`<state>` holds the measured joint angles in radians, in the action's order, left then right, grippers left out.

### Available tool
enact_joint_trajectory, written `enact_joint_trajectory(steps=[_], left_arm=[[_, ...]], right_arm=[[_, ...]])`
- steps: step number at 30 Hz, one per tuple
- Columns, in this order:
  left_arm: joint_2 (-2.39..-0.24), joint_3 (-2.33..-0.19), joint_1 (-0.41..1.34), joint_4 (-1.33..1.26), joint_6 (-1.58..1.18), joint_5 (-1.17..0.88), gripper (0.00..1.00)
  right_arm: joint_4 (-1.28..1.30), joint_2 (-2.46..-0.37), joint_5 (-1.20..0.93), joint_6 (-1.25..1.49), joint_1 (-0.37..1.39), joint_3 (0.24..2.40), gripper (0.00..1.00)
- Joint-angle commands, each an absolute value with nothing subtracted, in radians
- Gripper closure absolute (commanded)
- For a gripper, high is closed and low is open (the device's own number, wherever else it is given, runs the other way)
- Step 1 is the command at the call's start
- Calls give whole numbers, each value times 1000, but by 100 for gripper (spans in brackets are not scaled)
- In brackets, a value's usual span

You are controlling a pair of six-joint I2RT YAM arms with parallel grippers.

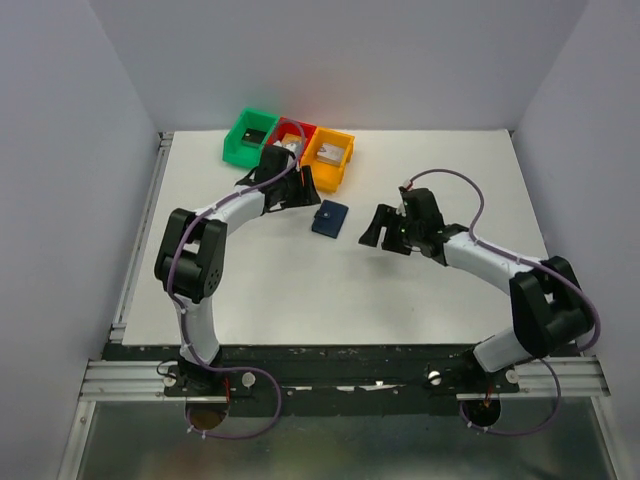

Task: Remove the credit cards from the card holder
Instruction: Move the card holder to the center of the board.

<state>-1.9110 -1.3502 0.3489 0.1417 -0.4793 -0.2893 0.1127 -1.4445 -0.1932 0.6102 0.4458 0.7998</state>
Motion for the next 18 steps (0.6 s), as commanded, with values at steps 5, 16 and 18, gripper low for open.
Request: enact_joint_trajectory(steps=[5, 16, 18], left_arm=[[-2029, -1430, 354, 183, -520, -245, 36], [-2089, -1436, 364, 167, -525, -284, 37], [-2097, -1434, 371, 161, -528, -299, 39]], right_arm=[[11, -1753, -239, 732, 448, 1011, 23], [46, -1957, -236, 749, 448, 1202, 28], [52, -1989, -250, 758, 448, 1230, 28]])
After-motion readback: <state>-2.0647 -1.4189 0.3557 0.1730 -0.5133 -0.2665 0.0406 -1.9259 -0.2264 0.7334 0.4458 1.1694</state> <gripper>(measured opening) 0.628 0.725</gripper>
